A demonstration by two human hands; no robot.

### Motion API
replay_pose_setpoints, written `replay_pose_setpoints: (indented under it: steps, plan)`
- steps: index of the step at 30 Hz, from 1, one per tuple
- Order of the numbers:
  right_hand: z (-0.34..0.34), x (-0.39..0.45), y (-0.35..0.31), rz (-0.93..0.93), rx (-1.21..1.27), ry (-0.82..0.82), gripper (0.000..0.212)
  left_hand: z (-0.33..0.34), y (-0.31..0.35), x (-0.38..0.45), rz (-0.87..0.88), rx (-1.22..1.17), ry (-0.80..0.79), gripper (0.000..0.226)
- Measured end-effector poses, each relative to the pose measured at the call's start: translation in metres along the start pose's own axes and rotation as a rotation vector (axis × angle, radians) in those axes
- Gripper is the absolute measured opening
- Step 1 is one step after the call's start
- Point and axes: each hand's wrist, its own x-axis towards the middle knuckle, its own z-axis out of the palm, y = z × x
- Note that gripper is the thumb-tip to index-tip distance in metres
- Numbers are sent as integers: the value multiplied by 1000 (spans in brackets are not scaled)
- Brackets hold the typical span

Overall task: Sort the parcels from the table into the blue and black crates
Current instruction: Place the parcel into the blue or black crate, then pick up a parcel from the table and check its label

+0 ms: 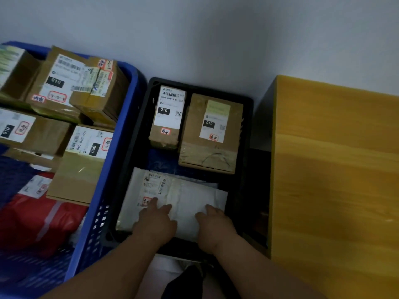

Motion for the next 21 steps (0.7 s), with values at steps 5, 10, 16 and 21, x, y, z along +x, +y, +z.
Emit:
replay_pose_setpoints:
  steps: [5, 10, 16, 21]
  plan:
    - [-29, -36, 1, -80, -19, 163, 58, -1, 38, -46, 34, -33, 140, 63]
    - [-61, -97, 27, -136, -40, 356, 42, -6, 95, -95, 118, -35, 300, 60]
    - [-68, -212, 120, -80, -74, 541, 42, 24, 194, -175, 284, 35, 450, 57]
    - [-51, -309, 231, 124, -53, 614, 44, 67, 292, -241, 391, 161, 479, 62]
